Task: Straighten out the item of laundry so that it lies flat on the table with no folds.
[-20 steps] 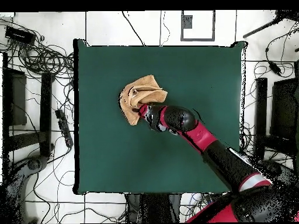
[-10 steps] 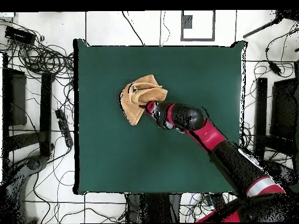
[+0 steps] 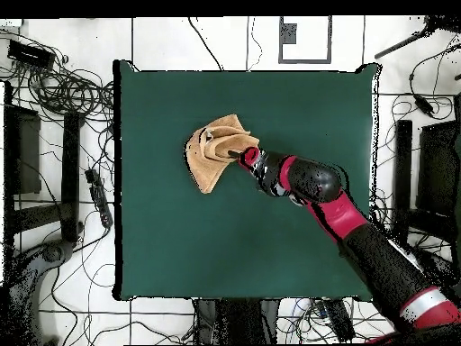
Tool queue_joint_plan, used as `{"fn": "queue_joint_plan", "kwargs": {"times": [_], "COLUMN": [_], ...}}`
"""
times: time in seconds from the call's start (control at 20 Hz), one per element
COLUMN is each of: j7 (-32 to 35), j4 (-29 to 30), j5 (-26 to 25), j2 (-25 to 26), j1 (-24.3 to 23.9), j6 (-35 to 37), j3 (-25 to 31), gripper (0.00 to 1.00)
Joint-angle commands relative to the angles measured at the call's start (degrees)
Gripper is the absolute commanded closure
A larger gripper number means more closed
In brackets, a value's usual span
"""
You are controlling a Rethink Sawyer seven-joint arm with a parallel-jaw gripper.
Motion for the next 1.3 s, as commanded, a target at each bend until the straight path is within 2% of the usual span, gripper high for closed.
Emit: {"fn": "queue_joint_plan", "kwargs": {"times": [0.05, 0.45, 0.95, 1.3], "j7": [13.4, 13.3, 11.7, 12.8], "j4": [8.0, 8.0, 5.6, 7.6], "j5": [4.4, 5.5, 2.9, 2.2], "j2": [0.5, 3.3, 7.3, 6.3], "j1": [-0.1, -0.8, 0.6, 0.5], "j6": [-5.2, -7.1, -13.8, -17.3], "j3": [8.1, 9.4, 10.9, 12.2], "gripper": [0.0, 0.0, 0.0, 0.0]}}
